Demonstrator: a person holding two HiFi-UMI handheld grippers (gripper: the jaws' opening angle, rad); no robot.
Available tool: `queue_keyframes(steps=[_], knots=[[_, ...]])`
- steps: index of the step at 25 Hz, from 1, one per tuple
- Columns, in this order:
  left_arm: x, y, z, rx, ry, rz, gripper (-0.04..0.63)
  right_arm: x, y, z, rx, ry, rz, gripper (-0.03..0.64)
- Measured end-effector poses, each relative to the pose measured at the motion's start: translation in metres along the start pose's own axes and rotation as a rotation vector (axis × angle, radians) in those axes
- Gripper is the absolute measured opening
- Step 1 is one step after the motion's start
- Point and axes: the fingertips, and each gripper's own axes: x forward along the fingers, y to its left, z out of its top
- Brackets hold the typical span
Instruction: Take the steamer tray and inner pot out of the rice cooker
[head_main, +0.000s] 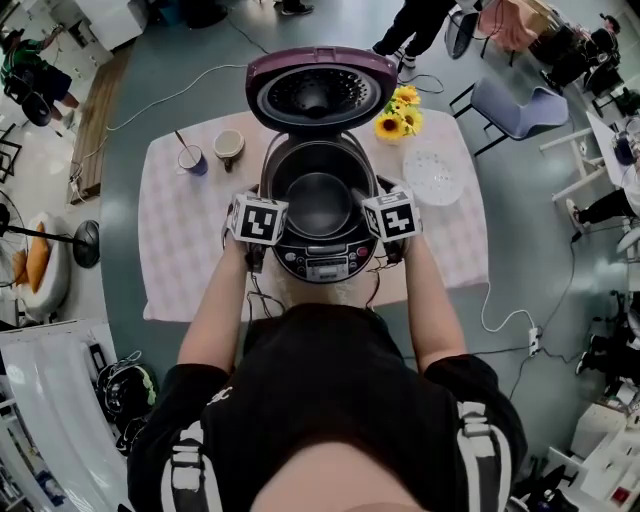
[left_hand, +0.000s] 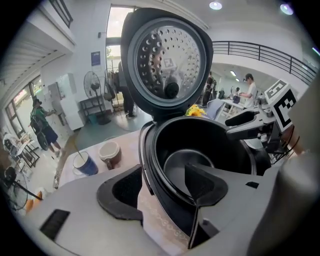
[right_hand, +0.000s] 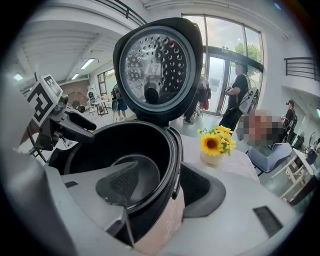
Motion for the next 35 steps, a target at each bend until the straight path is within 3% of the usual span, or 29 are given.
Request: queue_keyframes(steps=[6, 15, 24, 28, 35], knots=[[0.01, 0.003, -0.011, -0.003, 0.058, -0.003, 0.256, 0.011, -0.006, -0.009, -0.023, 0.046, -0.007, 0.253], [0.014, 0.001, -0.005, -0.038, 0.021, -0.044, 0.219, 0.016, -0.014, -0.013, 0.008, 0.036, -0.026, 0.175], [0.013, 0.003, -0.003, -0.04, 0.009, -0.025, 0.173, 0.011, -0.011, -0.011, -0.029, 0.05, -0.049, 0.173], [0.01, 0.008, -0.01, -0.044, 0.04, 0.015, 0.164, 0.009, -0.005, -0.005, -0.089, 0.046, -0.063, 0.13], [0.008, 0.002, -0.007, -0.022, 0.031, 0.019, 0.152, 0.007, -0.009, -0.003, -0.008, 0.042, -0.045, 0.106]])
